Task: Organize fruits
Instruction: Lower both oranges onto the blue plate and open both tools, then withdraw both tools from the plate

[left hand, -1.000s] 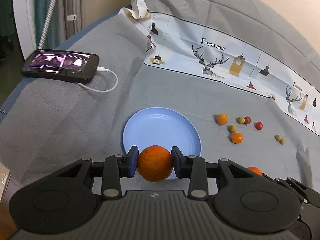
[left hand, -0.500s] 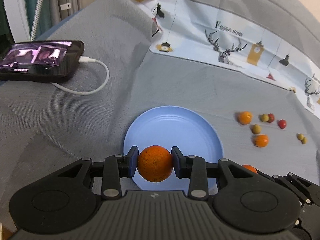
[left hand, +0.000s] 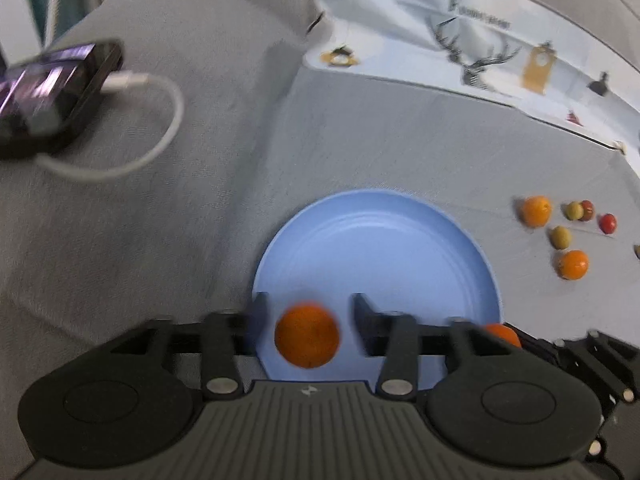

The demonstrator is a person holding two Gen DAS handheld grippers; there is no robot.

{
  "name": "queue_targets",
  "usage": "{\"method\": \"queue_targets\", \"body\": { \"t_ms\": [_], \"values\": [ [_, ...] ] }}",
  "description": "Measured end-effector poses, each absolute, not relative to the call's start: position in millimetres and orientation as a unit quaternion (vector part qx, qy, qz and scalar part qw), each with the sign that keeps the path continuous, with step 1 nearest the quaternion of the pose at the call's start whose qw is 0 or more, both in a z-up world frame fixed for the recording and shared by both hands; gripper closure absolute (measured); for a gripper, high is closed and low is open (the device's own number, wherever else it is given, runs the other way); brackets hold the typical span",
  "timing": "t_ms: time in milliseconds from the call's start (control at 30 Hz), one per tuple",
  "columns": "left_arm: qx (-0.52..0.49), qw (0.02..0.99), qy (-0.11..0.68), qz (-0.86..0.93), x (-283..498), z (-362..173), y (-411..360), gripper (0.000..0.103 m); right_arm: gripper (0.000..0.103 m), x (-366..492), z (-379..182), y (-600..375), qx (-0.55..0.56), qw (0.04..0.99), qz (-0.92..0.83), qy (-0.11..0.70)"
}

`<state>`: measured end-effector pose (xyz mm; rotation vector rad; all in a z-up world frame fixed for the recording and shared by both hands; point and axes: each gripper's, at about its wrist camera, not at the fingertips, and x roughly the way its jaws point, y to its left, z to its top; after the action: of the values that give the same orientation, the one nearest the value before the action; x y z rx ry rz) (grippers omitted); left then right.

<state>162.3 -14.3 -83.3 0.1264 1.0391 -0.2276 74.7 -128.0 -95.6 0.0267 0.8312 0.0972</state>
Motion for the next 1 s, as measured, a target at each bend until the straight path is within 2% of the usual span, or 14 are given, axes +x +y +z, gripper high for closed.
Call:
{"method": "queue_targets", "body": {
  "t_ms": [67,133,233,267,300,400,667,1000],
  "values": [
    [0.066,0.874,0.468,-0.114,157.3,-72.1,-14.0,0.007,0.054,75.4,-88.9,-128.6,0.006,0.918,0.046,0.395],
    [0.070,0.881,0.450,-0.128,148.2,-59.3,-13.5,0.007,0.025,68.7,-76.5,-130.8,-0.001,0.923,0.036,0.382],
    [0.080,0.881,0.447,-0.135,129.1,-42.9,-10.0,0.005,0.012,47.3,-58.3,-136.6,-0.002,0.928,0.032,0.372],
    [0.081,0.882,0.445,-0.133,117.4,-37.4,-5.7,0.000,0.010,35.1,-52.3,-137.6,0.002,0.928,0.029,0.372],
    [0.081,0.884,0.441,-0.129,107.3,-32.6,-3.5,0.000,0.007,24.4,-48.1,-138.7,0.008,0.928,0.027,0.371],
    [0.089,0.887,0.438,-0.118,72.0,-19.1,7.3,0.000,0.003,-9.0,-36.9,-138.2,0.026,0.928,0.015,0.371],
    [0.072,0.895,0.431,-0.085,4.5,9.0,35.2,0.000,0.001,-69.6,-9.8,-138.1,0.069,0.933,-0.038,0.352],
    [0.073,0.911,0.393,-0.104,-47.6,31.3,40.4,0.000,0.001,-127.1,19.3,-116.2,0.034,0.956,-0.032,0.291]
  ]
}}
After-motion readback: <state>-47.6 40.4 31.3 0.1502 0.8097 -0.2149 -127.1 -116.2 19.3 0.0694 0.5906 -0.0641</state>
